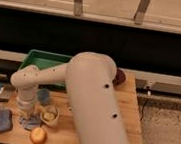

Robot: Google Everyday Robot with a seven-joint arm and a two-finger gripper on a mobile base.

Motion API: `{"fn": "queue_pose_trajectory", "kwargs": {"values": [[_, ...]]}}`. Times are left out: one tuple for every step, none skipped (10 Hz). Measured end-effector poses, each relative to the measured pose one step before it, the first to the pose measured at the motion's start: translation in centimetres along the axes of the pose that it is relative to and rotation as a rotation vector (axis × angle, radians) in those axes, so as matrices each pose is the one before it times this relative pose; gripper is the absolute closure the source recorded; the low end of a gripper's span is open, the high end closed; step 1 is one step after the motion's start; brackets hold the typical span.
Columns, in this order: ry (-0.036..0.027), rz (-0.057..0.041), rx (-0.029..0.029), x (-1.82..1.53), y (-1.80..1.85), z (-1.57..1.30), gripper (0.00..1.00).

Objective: Place towel in tray

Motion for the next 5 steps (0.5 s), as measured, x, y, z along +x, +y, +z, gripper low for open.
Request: {"fn": "queue_pose_trajectory", "kwargs": {"values": [[-0.02359,0.00284,-0.00002,0.149,-0.071,-0.092,1.0],[-0.00501,-0.0015,-0.0003,-0.003,0.151,-0.084,1.0],[-0.01628,-0.00252,0.00374,-0.061,0.175,-0.615,1.0],[-0.01851,-0.00051,0.00459,0.06,-0.064,-0.653,1.0],[-0.02974,-0.0037,0.00397,-0.048,0.067,-0.886,1.0]]}}
